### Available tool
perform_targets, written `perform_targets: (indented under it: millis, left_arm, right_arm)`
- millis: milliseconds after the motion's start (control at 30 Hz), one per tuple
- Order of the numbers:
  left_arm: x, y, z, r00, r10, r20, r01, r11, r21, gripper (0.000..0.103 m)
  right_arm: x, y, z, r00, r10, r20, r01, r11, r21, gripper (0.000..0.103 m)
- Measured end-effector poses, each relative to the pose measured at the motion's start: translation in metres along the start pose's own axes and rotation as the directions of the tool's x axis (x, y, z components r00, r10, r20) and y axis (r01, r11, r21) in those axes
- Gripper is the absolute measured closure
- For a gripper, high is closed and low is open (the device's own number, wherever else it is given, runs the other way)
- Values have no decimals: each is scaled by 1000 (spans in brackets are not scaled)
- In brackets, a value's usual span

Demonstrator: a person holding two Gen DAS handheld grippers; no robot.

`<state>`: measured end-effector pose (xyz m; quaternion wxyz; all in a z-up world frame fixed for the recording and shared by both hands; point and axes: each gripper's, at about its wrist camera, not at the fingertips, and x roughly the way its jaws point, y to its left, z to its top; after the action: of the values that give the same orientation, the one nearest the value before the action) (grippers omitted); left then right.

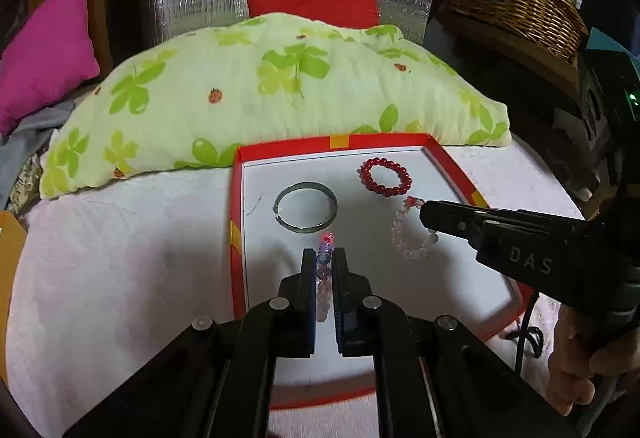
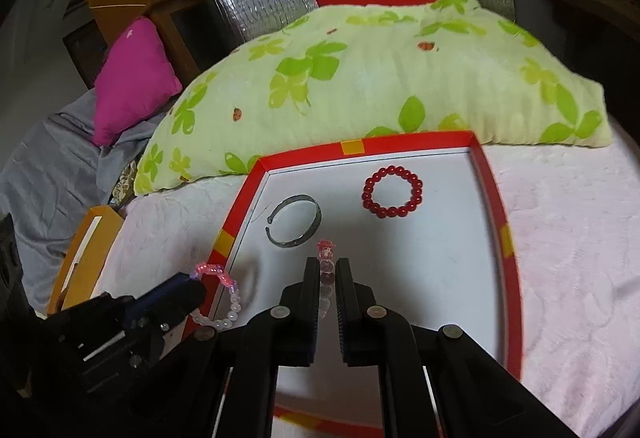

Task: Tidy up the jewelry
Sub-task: 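Open the left tool inside the tray while the right tool releases its pink bracelet there, then withdraw both open tools from the tray toward the purple and white bracelets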

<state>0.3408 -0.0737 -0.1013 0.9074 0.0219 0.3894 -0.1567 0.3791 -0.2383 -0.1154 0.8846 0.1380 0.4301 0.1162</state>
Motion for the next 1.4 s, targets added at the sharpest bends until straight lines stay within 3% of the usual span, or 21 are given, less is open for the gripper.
perform_targets:
  millis: [333, 667, 700, 867, 1033, 1233, 1400]
  left_arm:
    - [37, 3, 4, 997, -47, -58, 47, 999, -2, 95]
    - [56, 13, -1, 993, 13, -113, -15, 1000, -16, 95]
    - [56, 13, -1, 993, 22, -113, -24, 1000, -16, 94]
    - [51, 12, 0, 992, 66, -104, -66, 998, 1, 65]
    - [37, 15, 5, 991, 102, -82, -102, 995, 5, 50]
    - [10, 21, 2, 988, 149, -47, -150, 989, -8, 41]
    - [-17, 27, -12, 984, 177, -18, -177, 984, -11, 39]
  right_arm:
    - [37, -14, 10, 998, 1, -58, 1, 999, 44, 94]
    - [49, -24, 11, 996, -40, -77, 45, 997, 66, 93]
    - [48, -24, 11, 996, -47, -76, 52, 997, 64, 93]
    - [45, -22, 8, 994, -73, -81, 77, 996, 47, 93]
    - [36, -20, 8, 993, -92, -73, 94, 995, 27, 92]
    - [16, -20, 0, 992, -95, -80, 97, 995, 23, 89]
    - [-11, -16, -14, 994, -87, -67, 88, 996, 2, 73]
